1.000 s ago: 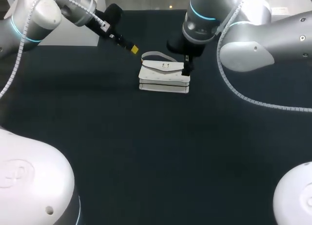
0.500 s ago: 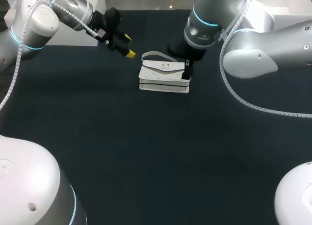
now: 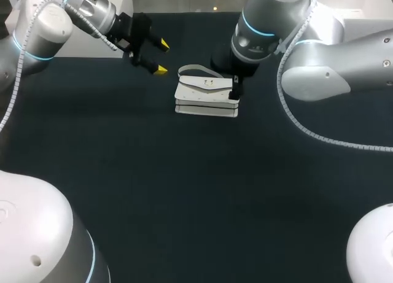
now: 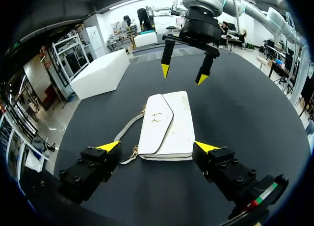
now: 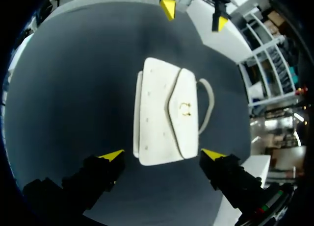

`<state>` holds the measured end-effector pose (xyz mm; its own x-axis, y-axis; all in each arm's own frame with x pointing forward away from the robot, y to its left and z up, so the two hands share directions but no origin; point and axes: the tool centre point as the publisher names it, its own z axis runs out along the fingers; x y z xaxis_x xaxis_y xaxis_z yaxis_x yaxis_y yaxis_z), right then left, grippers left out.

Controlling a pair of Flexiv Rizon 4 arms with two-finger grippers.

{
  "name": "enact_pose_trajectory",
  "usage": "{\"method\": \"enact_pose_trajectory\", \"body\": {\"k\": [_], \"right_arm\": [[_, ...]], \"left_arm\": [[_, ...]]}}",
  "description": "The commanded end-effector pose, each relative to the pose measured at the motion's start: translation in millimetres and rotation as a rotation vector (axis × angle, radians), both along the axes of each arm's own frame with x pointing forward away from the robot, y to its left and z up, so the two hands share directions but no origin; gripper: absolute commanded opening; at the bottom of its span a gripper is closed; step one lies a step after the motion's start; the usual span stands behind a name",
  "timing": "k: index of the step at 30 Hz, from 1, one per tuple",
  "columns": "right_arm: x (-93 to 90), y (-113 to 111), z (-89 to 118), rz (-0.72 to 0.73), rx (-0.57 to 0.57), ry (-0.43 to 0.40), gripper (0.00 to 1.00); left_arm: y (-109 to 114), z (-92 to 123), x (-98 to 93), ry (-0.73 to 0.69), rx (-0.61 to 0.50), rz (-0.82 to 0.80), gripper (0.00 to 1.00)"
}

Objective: Pick up the bag, open it, inspect its contents, close it, and place it on the opposite side

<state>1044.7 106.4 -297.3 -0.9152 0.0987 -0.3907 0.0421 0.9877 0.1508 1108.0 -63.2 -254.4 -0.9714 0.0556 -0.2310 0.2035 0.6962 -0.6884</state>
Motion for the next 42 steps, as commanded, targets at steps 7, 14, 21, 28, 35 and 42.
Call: {"method": "enact_pose_trajectory", "body": {"k": [7, 14, 21, 28, 35, 42], "right_arm": [[-16.2, 22.5, -19.9, -0.034, -0.028, -0.144, 1.0], [-22.3, 19.0, -26.5, -0.062, 0.016, -0.223, 1.0], [-21.4, 15.9, -36.1, -0.026, 0.011, -0.281, 1.0], [-11.4, 17.5, -43.7, 0.007, -0.047, -0.306, 0.95], [-2.4, 20.5, -53.8, 0.021, -0.089, -0.299, 0.53], [3.7, 18.2, -62.4, 0.021, -0.088, -0.293, 0.46]], "left_arm": [[-8.4, -13.7, 6.8, -0.16, 0.014, -0.056, 1.0], [-13.8, -15.3, 11.4, -0.221, 0.019, -0.096, 1.0], [-20.3, -16.7, 14.5, -0.236, 0.026, -0.141, 1.0], [-29.1, -16.8, 13.6, -0.254, 0.028, -0.182, 1.0], [-33.3, -20.9, 16.6, -0.239, 0.037, -0.2, 1.0], [-35.0, -24.6, 17.9, -0.229, 0.042, -0.213, 1.0]]}}
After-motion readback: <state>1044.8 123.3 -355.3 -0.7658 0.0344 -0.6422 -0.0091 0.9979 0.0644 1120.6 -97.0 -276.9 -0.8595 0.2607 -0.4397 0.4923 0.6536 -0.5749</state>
